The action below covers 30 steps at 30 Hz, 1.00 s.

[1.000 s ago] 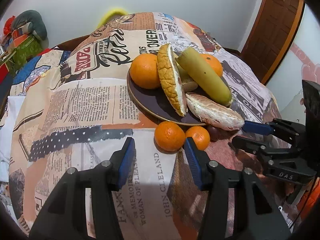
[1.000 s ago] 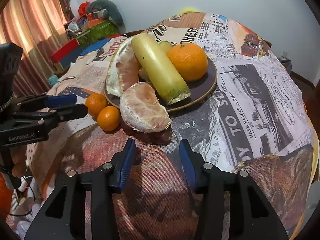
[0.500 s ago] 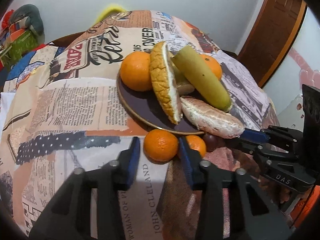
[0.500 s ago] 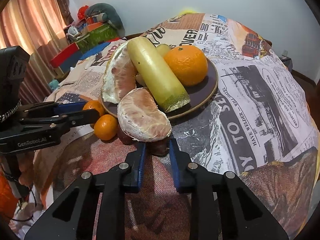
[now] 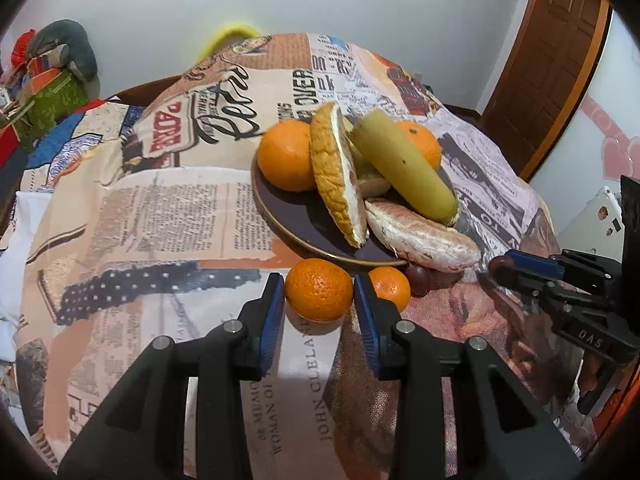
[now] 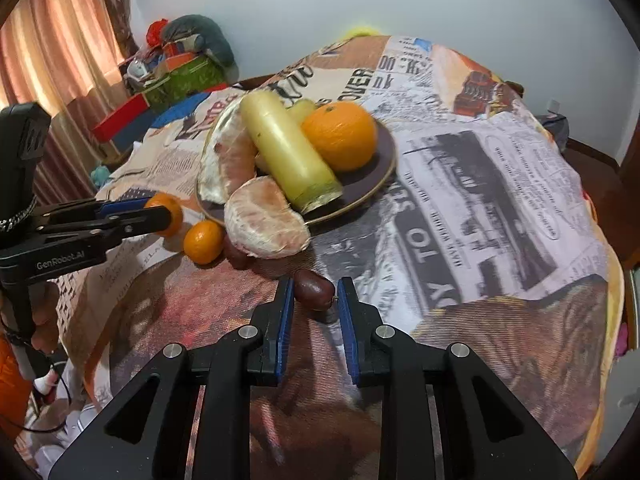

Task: Organize fruits
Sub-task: 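Grasp a small mandarin with the left tool while the right tool grasps a dark red date, then lower the mandarin and date onto the plate and open both tools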

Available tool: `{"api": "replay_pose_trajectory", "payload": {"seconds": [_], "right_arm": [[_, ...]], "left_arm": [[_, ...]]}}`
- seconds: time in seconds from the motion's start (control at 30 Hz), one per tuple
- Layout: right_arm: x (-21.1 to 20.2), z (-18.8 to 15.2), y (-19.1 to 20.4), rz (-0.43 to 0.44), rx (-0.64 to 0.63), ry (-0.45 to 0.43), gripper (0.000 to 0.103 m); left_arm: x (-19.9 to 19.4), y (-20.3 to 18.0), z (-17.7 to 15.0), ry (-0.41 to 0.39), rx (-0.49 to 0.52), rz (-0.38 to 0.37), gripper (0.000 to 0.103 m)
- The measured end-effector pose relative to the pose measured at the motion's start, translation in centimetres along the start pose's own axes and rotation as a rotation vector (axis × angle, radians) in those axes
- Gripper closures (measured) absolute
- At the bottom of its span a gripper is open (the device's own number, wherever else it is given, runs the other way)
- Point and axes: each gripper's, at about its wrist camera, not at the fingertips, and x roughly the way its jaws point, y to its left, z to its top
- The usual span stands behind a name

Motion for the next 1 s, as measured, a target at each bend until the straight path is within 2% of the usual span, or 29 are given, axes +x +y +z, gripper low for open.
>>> {"api": "replay_pose_trajectory", "payload": {"seconds": [0.3,0.5,0.77,1.0], "right_arm": [[-1.7,2.5,-0.7,-0.022,0.008,-0.089,0.083],[-1.3,4.5,-0.9,-0.029,0.005,-0.127,0.083],[1.5,6.1,-1.3,-0.031,-0.003,-0.104,0.082],[4.1,6.2,-1.7,-0.053,-0.018,-0.051,0.082]], "left_arm": [[-1.9,1.0,2.5,-0.079,-0.004,0.042,0.067],[-1.4,1.8,4.2,-0.103,-0.009,0.054,0.067],[1.8,2.5,5.1,-0.066,-0.041,0.031,0.067],[3.6,2.3,5.2,-0.038,-0.024,0.020,0.067]]}}
